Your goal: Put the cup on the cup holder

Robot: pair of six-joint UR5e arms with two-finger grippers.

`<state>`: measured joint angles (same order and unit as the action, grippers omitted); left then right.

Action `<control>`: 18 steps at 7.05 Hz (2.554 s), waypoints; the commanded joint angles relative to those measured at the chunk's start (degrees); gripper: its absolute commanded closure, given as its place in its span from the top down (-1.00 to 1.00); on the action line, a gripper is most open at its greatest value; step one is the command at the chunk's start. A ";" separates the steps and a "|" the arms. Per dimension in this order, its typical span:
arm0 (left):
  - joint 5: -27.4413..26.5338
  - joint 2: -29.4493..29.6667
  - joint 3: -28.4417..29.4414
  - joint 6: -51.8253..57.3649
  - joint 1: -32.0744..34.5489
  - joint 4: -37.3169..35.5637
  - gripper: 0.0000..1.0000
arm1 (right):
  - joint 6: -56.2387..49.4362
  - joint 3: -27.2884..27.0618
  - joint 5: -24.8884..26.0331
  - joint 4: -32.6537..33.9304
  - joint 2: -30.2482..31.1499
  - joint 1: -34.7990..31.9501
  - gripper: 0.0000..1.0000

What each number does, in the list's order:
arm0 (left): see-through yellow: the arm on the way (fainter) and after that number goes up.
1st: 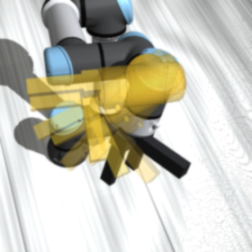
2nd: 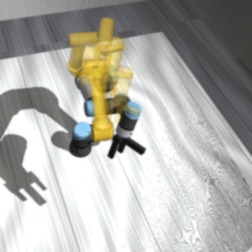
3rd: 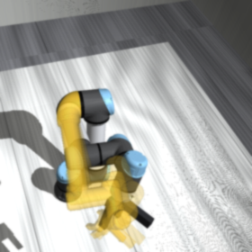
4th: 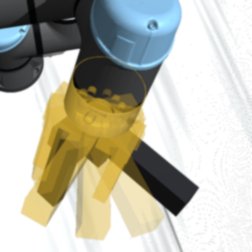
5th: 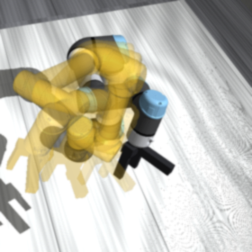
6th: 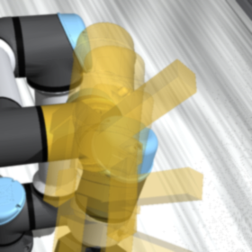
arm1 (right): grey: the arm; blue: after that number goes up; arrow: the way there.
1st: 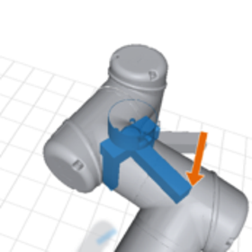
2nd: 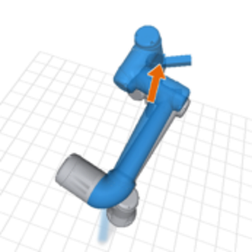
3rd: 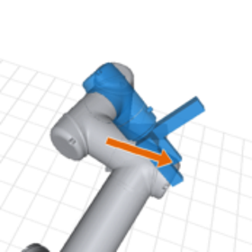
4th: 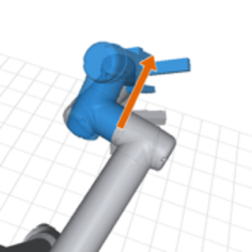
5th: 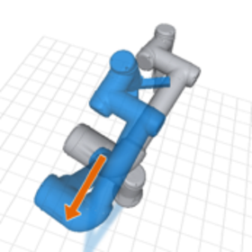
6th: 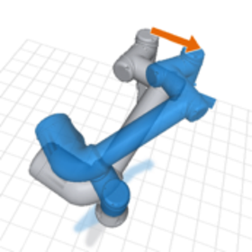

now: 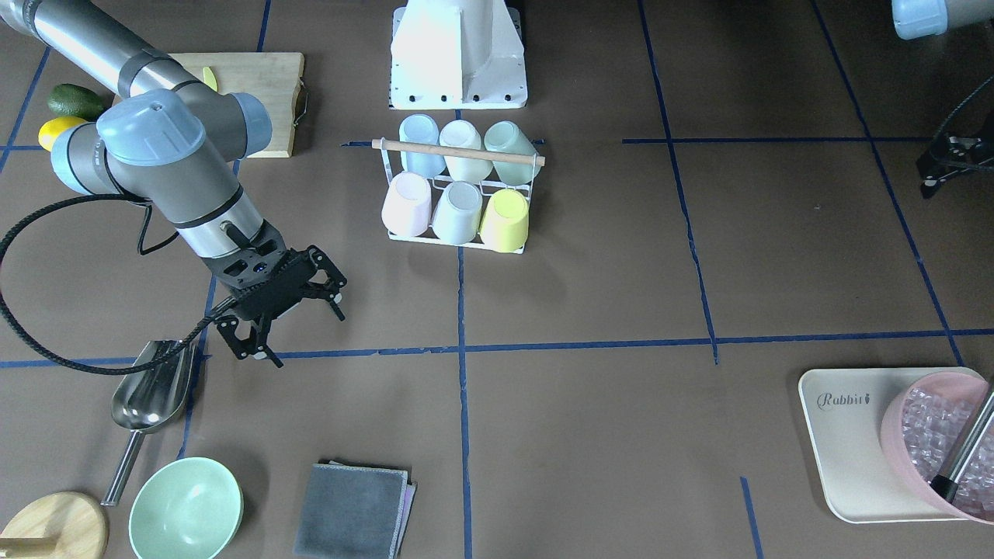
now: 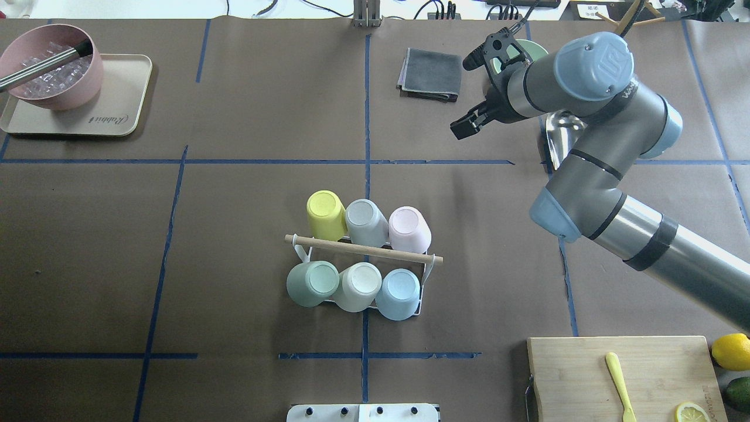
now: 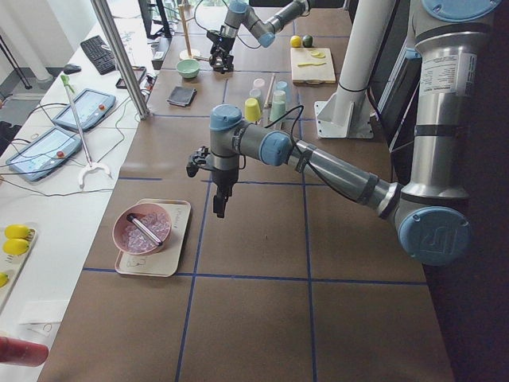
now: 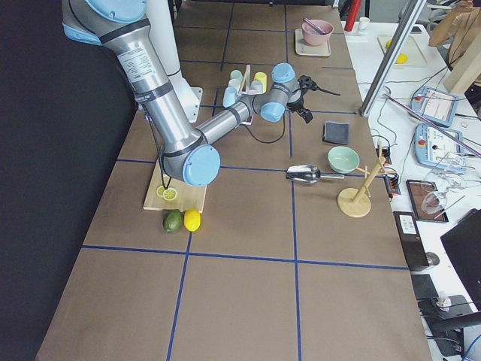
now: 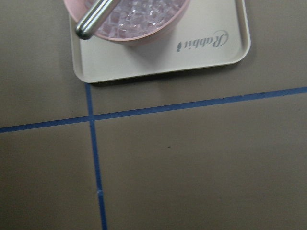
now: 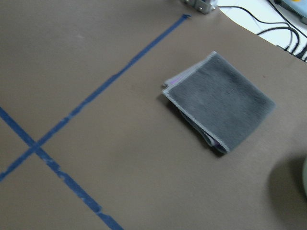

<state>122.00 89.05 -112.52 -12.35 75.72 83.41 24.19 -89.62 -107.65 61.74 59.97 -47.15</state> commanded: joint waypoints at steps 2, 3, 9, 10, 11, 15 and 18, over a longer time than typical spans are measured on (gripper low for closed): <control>7.20 -0.72 12.28 6.90 10.12 3.41 1.00 | 0.06 -1.17 -3.24 16.18 0.50 -4.78 1.00; 7.38 -0.72 15.54 6.90 12.67 3.42 1.00 | 0.06 -1.17 -7.36 20.05 0.85 -6.18 1.00; 14.41 -0.11 24.64 3.32 18.06 15.55 1.00 | -0.46 -0.12 -27.78 21.05 14.02 -17.51 1.00; 14.50 -0.20 23.41 0.60 18.06 15.29 1.00 | -0.55 -0.46 -28.58 21.14 16.39 -19.10 1.00; 15.46 -0.37 23.22 0.23 18.06 15.11 1.00 | -0.64 -0.55 -28.67 21.14 18.06 -21.03 1.00; 15.20 -3.89 18.13 0.31 14.04 13.89 1.00 | -8.10 -6.67 -31.40 21.23 28.57 -29.65 1.00; 15.20 -4.24 16.28 5.13 12.88 9.84 1.00 | -17.59 -8.03 -30.00 21.06 37.75 -38.43 1.00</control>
<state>137.20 85.00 -95.92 -9.02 88.74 93.86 9.18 -97.33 -138.36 82.87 94.79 -82.20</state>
